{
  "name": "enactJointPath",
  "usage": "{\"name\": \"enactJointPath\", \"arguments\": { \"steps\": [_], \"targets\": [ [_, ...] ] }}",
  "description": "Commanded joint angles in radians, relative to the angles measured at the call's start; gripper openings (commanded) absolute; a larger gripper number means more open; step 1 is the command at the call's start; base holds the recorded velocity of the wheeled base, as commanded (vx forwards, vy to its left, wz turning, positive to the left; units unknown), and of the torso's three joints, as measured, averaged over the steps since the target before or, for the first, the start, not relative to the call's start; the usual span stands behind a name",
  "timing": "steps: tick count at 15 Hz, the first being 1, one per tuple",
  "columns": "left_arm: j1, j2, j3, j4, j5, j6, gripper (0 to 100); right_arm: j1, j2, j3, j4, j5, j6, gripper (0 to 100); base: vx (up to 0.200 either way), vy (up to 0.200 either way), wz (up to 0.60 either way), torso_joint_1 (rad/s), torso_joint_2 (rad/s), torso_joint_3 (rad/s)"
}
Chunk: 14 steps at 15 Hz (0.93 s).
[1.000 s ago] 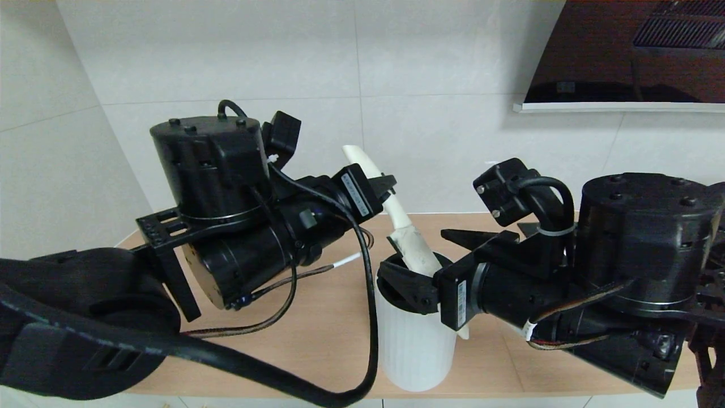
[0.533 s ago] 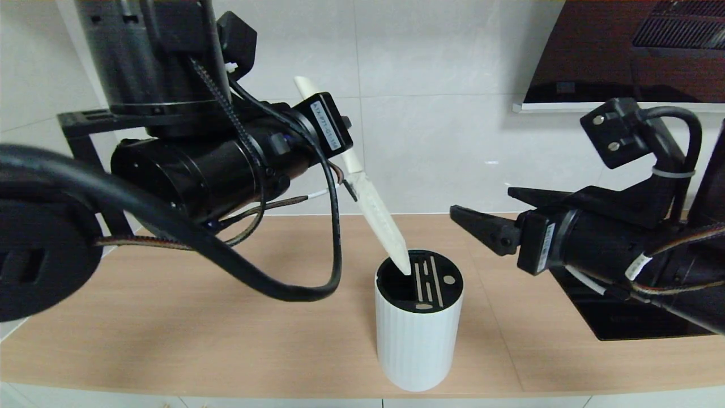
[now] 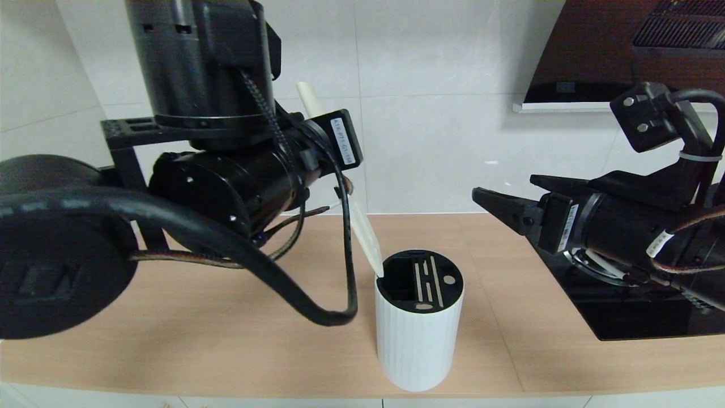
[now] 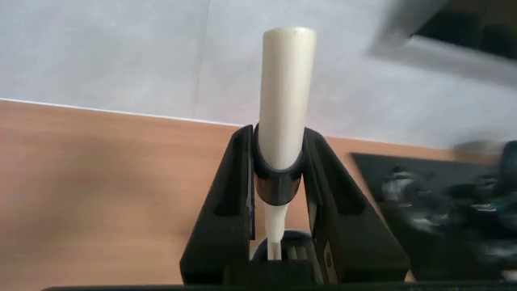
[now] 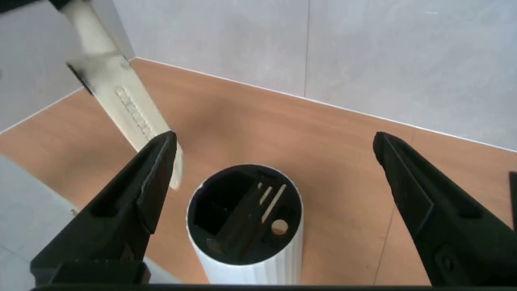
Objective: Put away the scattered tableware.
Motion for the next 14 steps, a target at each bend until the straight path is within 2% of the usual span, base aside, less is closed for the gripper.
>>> {"name": "enactJointPath", "arguments": {
  "steps": [1,5,9,14],
  "targets": [
    [-0.047,0.056,0.006,-0.031,0.034,0.013,0,-0.001,0.012,0.0,-0.001,0.0,0.0,100,0.0,0.0,0.0,0.0,0.0,0.0],
    [-0.049,0.127,0.009,-0.127,0.074,0.048,0,-0.002,0.019,0.002,-0.002,0.0,0.0,100,0.0,0.0,0.0,0.0,0.0,0.0],
    [-0.052,0.171,0.007,-0.134,0.077,0.048,0,-0.001,0.027,0.003,-0.002,0.0,0.0,100,0.0,0.0,0.0,0.0,0.0,0.0],
    [-0.084,0.209,0.007,-0.17,0.097,0.048,0,-0.001,0.041,0.01,-0.01,0.0,0.001,100,0.0,0.0,0.0,0.0,0.0,0.0]
  ]
}}
